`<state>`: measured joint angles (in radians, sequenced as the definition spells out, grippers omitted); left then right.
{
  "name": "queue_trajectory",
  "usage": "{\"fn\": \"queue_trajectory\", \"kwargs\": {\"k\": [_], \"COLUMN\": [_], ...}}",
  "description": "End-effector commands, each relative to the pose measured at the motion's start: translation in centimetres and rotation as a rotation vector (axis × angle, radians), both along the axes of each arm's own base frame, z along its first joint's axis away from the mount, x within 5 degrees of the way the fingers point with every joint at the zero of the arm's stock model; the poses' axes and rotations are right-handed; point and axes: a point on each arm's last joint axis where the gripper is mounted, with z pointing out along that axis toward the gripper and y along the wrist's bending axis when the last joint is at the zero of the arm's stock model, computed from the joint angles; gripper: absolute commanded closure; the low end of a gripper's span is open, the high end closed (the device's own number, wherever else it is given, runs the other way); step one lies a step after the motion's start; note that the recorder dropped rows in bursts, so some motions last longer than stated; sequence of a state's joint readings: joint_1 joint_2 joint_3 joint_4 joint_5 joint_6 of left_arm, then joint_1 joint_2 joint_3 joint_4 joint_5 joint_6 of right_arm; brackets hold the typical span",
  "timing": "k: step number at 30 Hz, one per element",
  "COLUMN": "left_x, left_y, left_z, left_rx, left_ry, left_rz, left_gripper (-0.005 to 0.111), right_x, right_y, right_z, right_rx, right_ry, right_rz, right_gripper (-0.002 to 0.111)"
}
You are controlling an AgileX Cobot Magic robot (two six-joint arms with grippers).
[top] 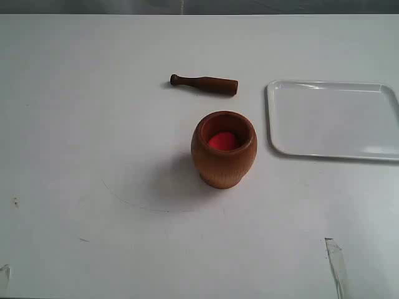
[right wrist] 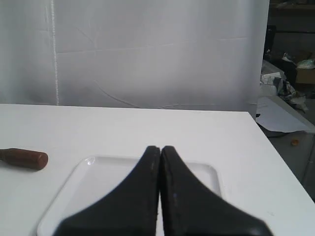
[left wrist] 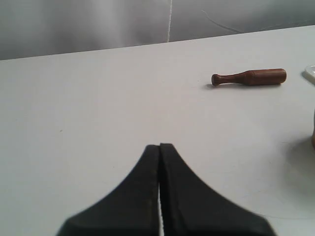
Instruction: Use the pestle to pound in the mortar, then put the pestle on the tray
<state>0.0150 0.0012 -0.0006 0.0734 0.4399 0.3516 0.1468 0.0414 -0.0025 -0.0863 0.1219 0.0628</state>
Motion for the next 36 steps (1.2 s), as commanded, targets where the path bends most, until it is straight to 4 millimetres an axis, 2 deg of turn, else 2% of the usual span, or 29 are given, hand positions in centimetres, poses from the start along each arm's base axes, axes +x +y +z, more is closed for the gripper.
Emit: {"fn": "queue_trajectory", "kwargs": {"k": [1,11,18,22,27,32,36], "left_x": [0.0,0.0,0.0,0.0,0.0,0.0,0.0], "left_y": [-0.1,-0.1,-0.1,-0.1,-0.1,-0.1,-0.1], "left_z": [0.0,0.0,0.0,0.0,0.0,0.0,0.0], "left_rx": [-0.015,-0.015,-0.015,-0.015,-0.015,-0.015,-0.015], "left_ry": [-0.004,-0.004,-0.004,-0.004,-0.004,-0.004,-0.004], "left_rz": [-0.006,-0.006,-0.006,-0.006,-0.006,-0.006,-0.006], "left_gripper": [0.107,0.107,0.107,0.107,0.107,0.107,0.107], "right_x": [0.0,0.0,0.0,0.0,0.0,0.0,-0.3], "right_y": [0.0,0.0,0.2,0.2,0.0,-0.2,-0.7], "right_z": [-0.1,0.0,0.2,0.3,1.2,1.7,3.1], "right_rx": [-0.006,0.023,0.231,0.279,0.297,0.463,0.472], "right_ry": [-0.002,-0.009,0.007,0.005,-0.103,-0.136,-0.304], "right_rz": [-0.007,-0.005,0.003,0.005,-0.002,-0.013,-0.033], "right_gripper": [0.108,0.108,0.108,0.108,0.108,0.108,0.108]}}
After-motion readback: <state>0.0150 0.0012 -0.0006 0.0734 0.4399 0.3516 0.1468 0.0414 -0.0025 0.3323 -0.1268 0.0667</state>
